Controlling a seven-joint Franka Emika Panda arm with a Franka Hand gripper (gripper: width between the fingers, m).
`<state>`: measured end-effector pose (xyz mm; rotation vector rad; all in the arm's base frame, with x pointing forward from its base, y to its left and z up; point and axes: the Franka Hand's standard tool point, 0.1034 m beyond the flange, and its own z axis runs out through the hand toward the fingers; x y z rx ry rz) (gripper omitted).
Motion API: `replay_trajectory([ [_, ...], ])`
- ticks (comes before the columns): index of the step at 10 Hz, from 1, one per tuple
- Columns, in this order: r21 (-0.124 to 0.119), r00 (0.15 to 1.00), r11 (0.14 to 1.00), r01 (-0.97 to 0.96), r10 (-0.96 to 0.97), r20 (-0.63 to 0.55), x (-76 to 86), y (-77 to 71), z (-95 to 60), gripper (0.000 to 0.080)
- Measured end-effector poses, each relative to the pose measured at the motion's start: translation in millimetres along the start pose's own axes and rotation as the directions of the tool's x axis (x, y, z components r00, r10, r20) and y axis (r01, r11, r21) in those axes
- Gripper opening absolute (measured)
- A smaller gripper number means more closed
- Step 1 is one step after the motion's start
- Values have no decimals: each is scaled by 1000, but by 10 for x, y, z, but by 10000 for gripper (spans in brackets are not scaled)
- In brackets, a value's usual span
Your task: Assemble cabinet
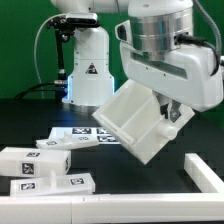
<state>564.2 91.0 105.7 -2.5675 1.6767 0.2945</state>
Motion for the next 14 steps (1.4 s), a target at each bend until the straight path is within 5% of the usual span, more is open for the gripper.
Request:
replay_trajectory([
  [4,13,997,1000,4,-3,-73,-364,-99,92,28],
  [5,32,995,999,-18,21,-101,-308,-108,155,28],
  [8,24,978,995,-100,102,-180,-382,-119,371,28],
  [10,89,974,995,-40,58,-219,-328,-200,391,28],
  [12,89,970,995,-44,64,-236,-478,-217,433,28],
  [14,112,978,991,-78,98,-185,-274,-172,430,28],
])
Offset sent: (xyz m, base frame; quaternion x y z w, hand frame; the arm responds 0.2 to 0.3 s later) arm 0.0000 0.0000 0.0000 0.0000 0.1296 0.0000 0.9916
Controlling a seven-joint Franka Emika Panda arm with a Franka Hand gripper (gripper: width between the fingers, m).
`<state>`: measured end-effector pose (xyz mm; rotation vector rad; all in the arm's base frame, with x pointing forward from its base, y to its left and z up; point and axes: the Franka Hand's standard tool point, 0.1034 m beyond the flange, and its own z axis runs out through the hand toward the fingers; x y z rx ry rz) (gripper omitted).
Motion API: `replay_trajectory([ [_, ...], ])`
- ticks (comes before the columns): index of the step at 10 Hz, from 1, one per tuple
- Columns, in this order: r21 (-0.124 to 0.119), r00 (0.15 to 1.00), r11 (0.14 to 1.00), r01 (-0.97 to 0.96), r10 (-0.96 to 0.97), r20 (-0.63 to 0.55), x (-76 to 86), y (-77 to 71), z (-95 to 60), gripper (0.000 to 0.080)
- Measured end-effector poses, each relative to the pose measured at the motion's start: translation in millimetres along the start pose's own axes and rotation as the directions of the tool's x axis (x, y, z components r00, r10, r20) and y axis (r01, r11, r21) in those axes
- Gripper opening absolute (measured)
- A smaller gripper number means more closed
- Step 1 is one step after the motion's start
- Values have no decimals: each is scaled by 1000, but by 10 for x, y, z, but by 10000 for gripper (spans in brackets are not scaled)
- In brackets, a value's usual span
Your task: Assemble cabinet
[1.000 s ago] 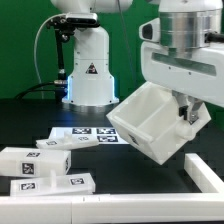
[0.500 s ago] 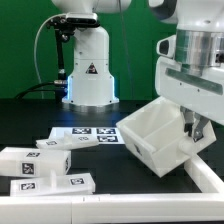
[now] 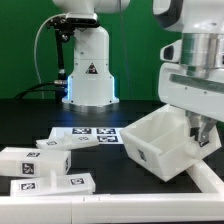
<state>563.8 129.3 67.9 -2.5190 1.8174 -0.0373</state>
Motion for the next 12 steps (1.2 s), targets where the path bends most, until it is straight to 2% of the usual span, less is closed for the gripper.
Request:
replay_trajectory([
  [2,-21,1000,1000,-15,15,3,286,86,13,28],
  [4,3,1000,1000,-5,5,-17,497,131,82,28],
  [6,1,1000,1000,7,-7,-15,443,119,80,28],
  [8,0,1000,1000,4,-4,-14,457,125,99,28],
  [9,-3,999,999,-42,42,3,517,130,165,28],
  [10,-11,998,998,-64,64,2,509,105,239,28],
  [11,0,997,997,-79,79,-9,440,91,319,28],
  [12,35,993,992,-119,120,-17,355,33,338,28],
])
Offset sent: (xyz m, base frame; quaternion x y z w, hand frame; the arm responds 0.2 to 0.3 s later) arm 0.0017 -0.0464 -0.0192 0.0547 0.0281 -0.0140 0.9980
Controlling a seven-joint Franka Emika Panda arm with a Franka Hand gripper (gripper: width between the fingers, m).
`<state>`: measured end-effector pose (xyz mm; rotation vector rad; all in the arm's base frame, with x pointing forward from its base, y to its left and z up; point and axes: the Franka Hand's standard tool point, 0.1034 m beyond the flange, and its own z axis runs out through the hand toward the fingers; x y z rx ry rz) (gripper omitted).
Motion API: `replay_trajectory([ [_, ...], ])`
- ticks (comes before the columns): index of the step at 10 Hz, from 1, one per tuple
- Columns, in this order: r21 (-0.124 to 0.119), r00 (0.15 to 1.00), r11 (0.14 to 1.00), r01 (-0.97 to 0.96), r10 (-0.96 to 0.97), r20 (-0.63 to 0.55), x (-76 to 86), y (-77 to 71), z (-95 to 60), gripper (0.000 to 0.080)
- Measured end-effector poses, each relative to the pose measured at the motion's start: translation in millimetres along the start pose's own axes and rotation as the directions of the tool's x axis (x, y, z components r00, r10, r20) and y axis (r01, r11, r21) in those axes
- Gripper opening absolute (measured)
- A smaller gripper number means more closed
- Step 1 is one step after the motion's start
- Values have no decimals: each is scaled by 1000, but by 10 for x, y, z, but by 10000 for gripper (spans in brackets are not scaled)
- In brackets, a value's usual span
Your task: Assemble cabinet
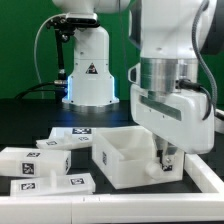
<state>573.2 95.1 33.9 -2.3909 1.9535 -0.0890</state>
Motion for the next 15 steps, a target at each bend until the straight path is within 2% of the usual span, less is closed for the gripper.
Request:
replay_trajectory([
  [2,3,1000,1000,19,-19,-1,-16,-4,-1,28],
  [3,3,1000,1000,19,-19,-1,-18,-4,-1,204],
  [4,3,1000,1000,24,-24,-1,-21,-4,-1,339],
  [5,2,999,999,46,-46,1,-14,-13,-24,339],
  [6,5,998,998,68,-68,6,1,-40,-98,523],
  [7,16,996,996,84,-84,9,16,-77,-179,670],
  [8,26,993,993,113,-114,12,17,-82,-261,759],
  [9,30,991,991,129,-130,16,4,-57,-329,759],
  [10,27,991,991,134,-134,18,-16,-59,-337,791],
  [12,19,991,991,133,-134,17,-18,-34,-278,797],
  [15,18,991,991,136,-136,17,-16,-28,-273,795],
])
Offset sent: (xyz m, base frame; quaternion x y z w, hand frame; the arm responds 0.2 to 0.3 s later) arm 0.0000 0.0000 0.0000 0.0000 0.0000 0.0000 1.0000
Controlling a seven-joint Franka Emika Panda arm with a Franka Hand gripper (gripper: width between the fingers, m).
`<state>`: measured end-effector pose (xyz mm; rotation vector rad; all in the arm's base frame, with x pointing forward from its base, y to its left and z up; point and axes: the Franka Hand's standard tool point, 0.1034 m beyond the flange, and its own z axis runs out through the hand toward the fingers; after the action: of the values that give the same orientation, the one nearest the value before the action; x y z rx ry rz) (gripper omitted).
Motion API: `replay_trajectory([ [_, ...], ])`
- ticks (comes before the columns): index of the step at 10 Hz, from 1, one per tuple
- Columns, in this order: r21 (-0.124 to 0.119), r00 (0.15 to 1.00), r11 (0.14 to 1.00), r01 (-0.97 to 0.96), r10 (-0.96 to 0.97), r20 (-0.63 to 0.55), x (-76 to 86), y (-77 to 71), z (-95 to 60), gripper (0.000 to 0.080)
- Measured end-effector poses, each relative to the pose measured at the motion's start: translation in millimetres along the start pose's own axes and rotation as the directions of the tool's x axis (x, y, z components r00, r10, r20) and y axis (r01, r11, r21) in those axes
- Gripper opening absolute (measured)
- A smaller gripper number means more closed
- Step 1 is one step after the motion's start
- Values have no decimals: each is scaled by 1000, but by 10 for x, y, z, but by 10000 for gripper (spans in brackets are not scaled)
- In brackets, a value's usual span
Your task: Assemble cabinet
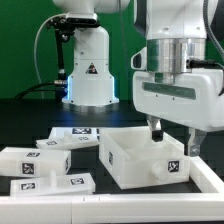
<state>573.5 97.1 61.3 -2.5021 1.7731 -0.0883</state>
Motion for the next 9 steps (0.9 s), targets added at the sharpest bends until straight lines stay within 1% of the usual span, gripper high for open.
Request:
replay_trajectory([
  [1,2,1000,1000,-10,10,14,40,49,-9,795],
  [2,2,999,1000,-15,15,36,84,169,-67,795],
  [3,-7,998,1000,-22,22,52,82,326,-148,795],
  [4,-9,998,999,-32,33,59,73,428,-218,795],
  [5,-14,997,999,-35,36,63,42,510,-236,795],
  [7,-15,998,999,-32,32,61,47,494,-212,795],
  [9,-18,998,999,-31,33,62,46,511,-209,795],
])
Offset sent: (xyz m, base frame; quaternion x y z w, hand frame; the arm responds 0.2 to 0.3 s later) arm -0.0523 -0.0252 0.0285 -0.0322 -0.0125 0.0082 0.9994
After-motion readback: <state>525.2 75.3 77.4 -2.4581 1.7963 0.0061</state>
